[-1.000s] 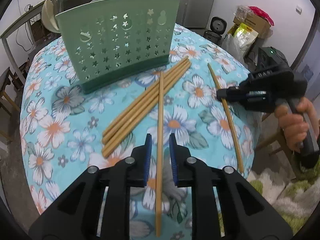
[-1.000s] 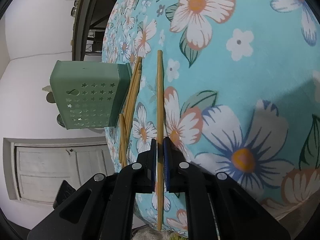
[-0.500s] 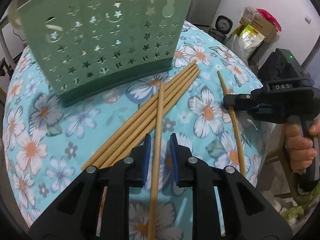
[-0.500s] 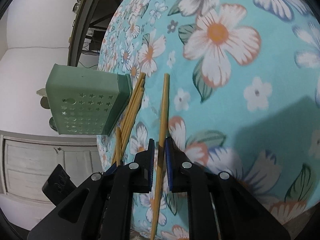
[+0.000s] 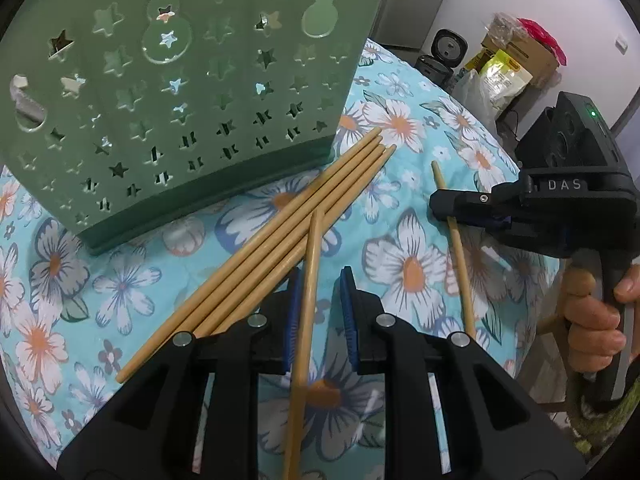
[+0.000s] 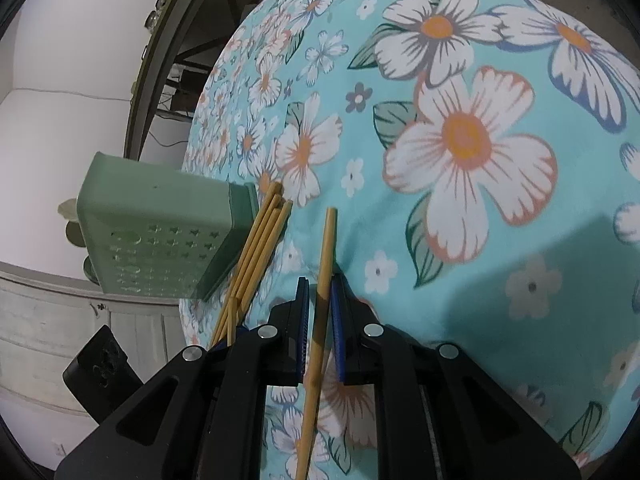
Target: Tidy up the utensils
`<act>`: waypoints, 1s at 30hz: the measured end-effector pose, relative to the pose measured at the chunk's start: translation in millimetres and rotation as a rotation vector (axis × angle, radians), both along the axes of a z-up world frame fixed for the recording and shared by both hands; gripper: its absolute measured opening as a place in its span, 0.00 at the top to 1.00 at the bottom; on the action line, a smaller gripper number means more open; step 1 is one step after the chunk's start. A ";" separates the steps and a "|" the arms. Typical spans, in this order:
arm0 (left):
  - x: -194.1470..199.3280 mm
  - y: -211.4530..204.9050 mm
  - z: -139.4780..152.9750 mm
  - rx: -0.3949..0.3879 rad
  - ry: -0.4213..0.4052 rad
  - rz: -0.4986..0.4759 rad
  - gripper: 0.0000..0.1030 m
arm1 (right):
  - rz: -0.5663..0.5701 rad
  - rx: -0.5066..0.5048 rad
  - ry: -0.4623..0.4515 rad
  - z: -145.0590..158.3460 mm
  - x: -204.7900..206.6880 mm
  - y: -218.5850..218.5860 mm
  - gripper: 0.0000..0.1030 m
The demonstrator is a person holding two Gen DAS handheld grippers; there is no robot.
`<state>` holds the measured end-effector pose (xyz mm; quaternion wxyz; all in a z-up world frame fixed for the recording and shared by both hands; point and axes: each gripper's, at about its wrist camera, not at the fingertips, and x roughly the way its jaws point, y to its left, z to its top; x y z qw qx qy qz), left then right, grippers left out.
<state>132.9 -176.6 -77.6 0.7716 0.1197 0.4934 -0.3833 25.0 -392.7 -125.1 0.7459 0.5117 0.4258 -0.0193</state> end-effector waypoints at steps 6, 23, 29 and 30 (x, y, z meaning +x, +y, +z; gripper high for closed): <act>1.0 -5.2 -1.1 0.015 -0.035 0.021 0.92 | -0.011 -0.015 -0.007 0.0 6.2 -1.5 0.93; -2.5 42.7 95.5 -0.202 -0.143 0.075 0.94 | 0.055 -0.240 -0.224 96.2 5.6 11.9 0.93; -4.5 68.2 157.8 -0.323 -0.244 0.092 0.95 | 0.087 -0.418 -0.351 154.0 -0.6 26.2 0.93; -4.8 71.2 166.8 -0.338 -0.265 0.093 0.95 | 0.087 -0.446 -0.366 161.3 -2.1 28.9 0.93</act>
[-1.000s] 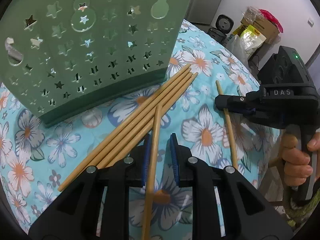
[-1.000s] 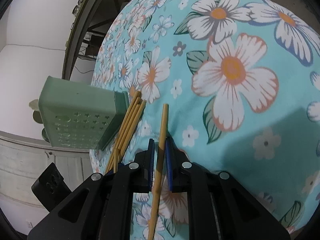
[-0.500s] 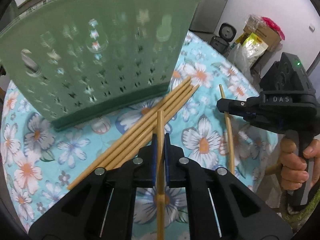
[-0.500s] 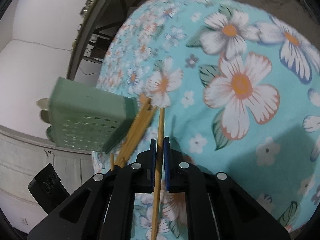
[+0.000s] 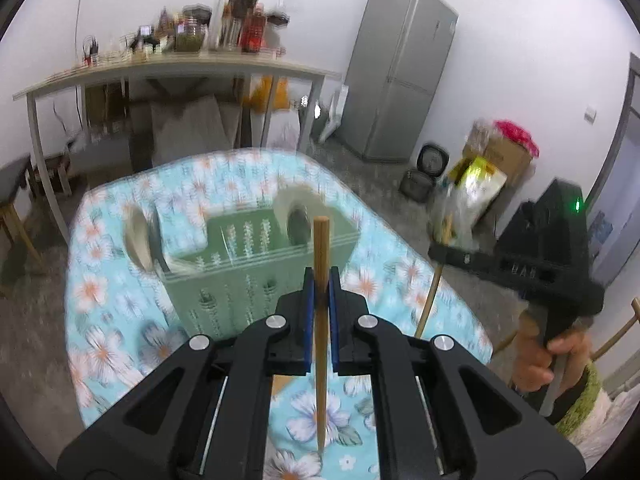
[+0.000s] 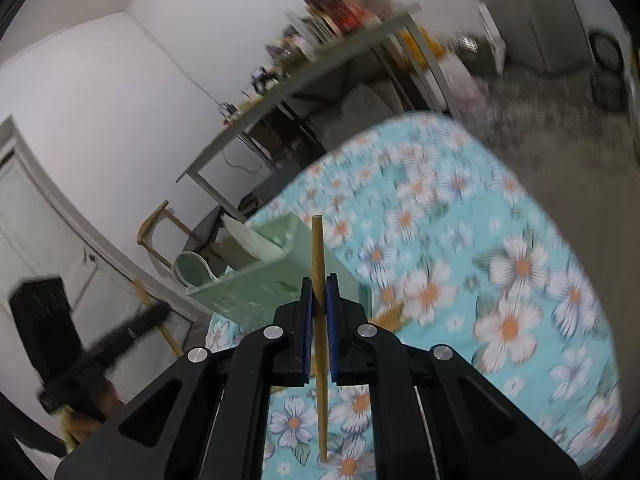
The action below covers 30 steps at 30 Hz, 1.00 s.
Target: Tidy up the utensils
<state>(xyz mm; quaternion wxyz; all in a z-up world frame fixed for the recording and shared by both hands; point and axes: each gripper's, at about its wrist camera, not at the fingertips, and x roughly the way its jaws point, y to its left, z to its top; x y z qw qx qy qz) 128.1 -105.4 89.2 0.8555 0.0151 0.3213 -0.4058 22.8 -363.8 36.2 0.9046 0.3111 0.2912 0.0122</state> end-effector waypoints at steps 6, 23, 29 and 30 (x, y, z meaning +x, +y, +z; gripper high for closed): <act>7.7 21.0 56.7 -0.095 -0.140 0.059 0.95 | -0.006 -0.104 -0.062 26.9 -8.6 6.5 0.93; 77.6 15.9 85.5 -0.243 -0.227 0.239 0.95 | -0.020 -0.058 0.000 11.7 -7.2 2.9 0.93; 77.1 20.4 102.1 -0.304 -0.270 0.232 0.95 | -0.022 -0.059 0.004 11.4 -6.2 0.4 0.93; 77.5 20.1 103.1 -0.307 -0.277 0.234 0.95 | -0.021 -0.057 0.005 11.2 -6.3 0.5 0.93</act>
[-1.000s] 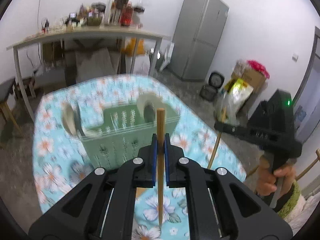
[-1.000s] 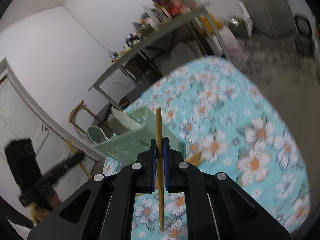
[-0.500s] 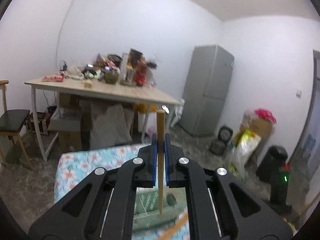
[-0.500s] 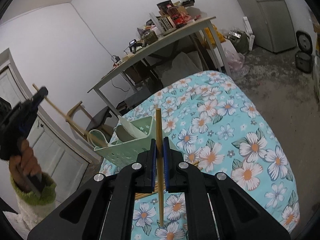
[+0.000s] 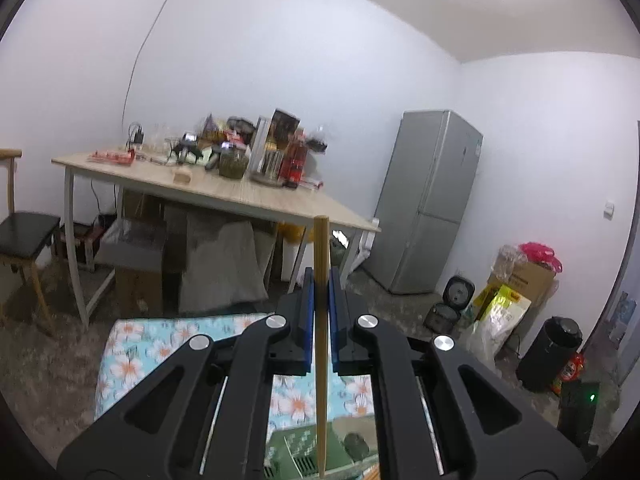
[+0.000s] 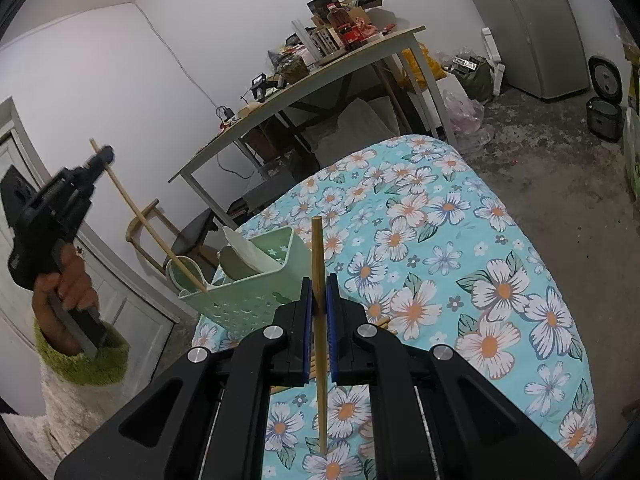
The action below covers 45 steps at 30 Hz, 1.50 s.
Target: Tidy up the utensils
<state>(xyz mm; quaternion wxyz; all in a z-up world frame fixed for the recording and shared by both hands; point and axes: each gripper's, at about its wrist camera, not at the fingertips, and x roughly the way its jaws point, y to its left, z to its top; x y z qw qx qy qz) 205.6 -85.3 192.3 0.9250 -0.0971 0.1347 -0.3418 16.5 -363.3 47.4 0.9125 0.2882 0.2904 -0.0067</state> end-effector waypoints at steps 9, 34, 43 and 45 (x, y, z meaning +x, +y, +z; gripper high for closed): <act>14.2 -18.8 -42.1 0.030 0.035 0.006 0.95 | 0.003 0.012 0.018 -6.1 1.7 0.3 0.93; -42.8 33.1 -79.7 0.096 0.101 0.025 0.55 | 0.077 -0.161 -0.239 97.3 -5.2 30.8 0.93; -66.1 64.9 -108.3 0.140 0.163 0.044 0.39 | 0.141 -0.294 -0.425 163.2 13.8 64.0 0.93; -68.0 67.1 -119.1 0.158 0.190 0.040 0.37 | 0.159 -0.311 -0.447 170.4 22.3 71.8 0.93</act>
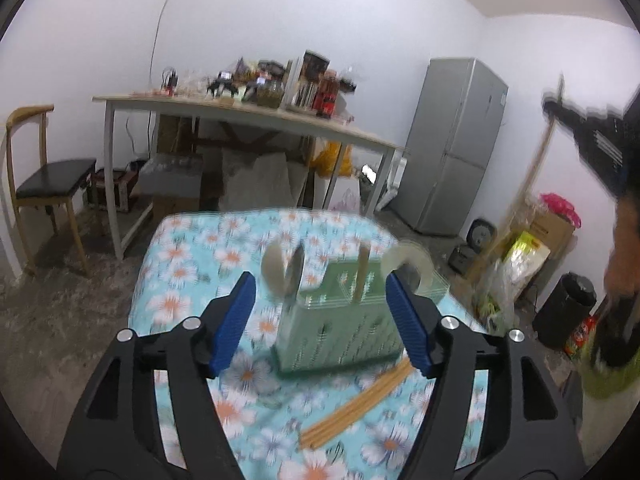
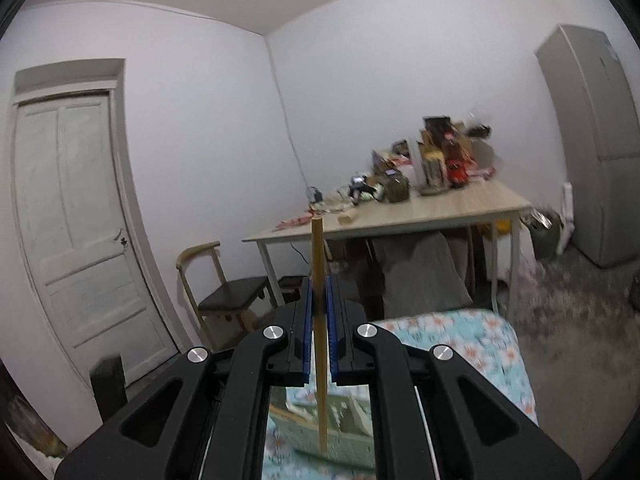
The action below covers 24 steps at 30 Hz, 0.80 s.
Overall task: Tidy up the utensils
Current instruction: 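Lower the right tool's chopstick into the holder and open the right tool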
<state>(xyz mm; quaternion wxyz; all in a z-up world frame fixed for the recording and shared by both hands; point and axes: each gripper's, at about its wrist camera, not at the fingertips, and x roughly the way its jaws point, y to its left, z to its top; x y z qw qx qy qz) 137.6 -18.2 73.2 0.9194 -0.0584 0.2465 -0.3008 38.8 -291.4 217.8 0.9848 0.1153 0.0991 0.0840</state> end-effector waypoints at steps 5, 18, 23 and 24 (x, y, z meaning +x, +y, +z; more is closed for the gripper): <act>-6.4 4.4 -29.9 0.028 0.076 -0.007 0.36 | -0.003 -0.089 -0.010 4.0 35.9 22.5 0.93; -12.5 -1.2 -53.1 0.058 0.116 -0.034 0.35 | 0.010 -0.323 0.083 -44.3 108.5 71.5 0.93; -11.4 -0.2 -56.9 0.058 0.129 -0.031 0.35 | -0.003 -0.417 0.169 -74.3 123.4 81.0 0.92; -11.0 -0.4 -57.4 0.059 0.132 -0.030 0.35 | 0.007 -0.427 0.198 -79.1 126.9 81.8 0.92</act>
